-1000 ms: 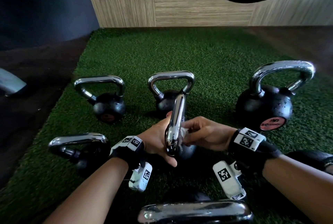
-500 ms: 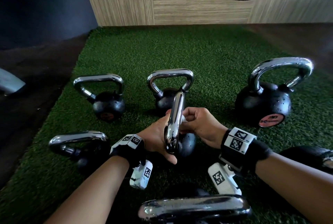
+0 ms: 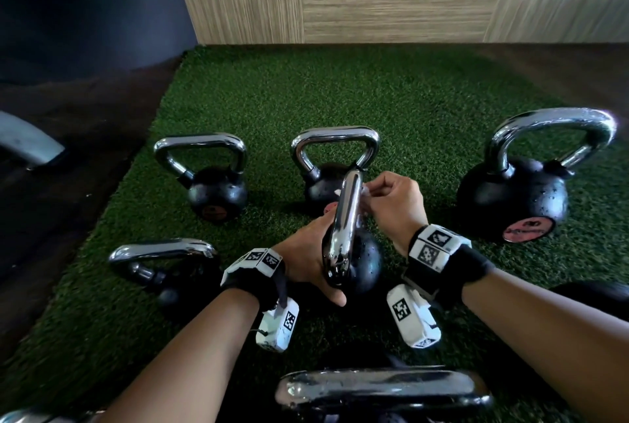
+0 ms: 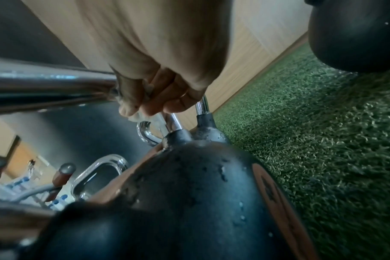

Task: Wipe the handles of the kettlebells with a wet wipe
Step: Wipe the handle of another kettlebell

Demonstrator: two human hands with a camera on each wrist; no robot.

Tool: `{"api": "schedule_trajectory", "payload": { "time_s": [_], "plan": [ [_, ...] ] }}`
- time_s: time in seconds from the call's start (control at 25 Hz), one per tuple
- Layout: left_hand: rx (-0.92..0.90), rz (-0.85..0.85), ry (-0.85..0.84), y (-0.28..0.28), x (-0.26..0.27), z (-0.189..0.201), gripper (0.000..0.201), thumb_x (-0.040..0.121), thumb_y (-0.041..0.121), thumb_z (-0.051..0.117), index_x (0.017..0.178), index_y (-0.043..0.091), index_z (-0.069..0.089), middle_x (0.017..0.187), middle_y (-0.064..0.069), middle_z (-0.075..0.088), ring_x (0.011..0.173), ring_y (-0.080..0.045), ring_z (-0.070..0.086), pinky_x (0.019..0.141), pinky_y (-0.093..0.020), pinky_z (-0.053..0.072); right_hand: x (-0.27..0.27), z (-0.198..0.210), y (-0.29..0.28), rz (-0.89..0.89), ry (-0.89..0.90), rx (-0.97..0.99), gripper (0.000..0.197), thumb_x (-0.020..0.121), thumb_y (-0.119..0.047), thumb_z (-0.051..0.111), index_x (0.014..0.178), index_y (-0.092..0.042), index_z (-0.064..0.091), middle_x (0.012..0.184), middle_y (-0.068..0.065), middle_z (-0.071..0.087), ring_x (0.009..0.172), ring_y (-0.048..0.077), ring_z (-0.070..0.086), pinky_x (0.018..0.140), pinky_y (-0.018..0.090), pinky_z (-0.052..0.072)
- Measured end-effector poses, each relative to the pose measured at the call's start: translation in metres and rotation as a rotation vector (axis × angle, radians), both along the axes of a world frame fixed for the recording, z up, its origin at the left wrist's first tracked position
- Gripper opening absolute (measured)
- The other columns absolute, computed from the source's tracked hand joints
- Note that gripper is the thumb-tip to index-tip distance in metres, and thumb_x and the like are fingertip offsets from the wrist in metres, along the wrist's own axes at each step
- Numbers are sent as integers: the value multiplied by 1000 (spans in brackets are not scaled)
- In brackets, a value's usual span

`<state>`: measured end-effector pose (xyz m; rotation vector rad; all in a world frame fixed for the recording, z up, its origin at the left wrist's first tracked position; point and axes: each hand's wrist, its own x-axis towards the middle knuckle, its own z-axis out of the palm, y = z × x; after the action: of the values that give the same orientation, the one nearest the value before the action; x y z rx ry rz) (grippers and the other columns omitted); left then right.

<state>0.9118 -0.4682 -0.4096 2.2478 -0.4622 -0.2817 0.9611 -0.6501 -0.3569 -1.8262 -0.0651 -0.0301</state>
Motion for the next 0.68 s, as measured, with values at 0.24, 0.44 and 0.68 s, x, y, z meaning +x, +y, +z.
{"api": "schedule_trajectory", "payload": {
  "time_s": [0.24,0.44,0.68],
  "plan": [
    [-63,26,-14,-1,-3,-2,125,33,27,104,139,32,37,136,5,55,126,-11,57,105,-28,48,9,-5,8,-102,86,-123,12,75,-15,79,67,-14,69,71,11,75,62,21,68,66,41,61],
    [77,58,-47,-2,-6,0,139,34,27,105,151,21,31,144,11,45,129,-5,47,96,5,32,8,-12,23,-107,230,-291,32,78,-30,76,55,-13,61,40,-5,57,32,4,52,29,10,32],
    [355,38,-68,-8,-20,23,134,42,53,98,152,27,27,152,6,41,138,-17,44,116,-37,39,15,-12,20,33,252,-362,31,81,-17,71,53,-6,64,40,2,57,35,13,52,42,15,38]
  ]
}}
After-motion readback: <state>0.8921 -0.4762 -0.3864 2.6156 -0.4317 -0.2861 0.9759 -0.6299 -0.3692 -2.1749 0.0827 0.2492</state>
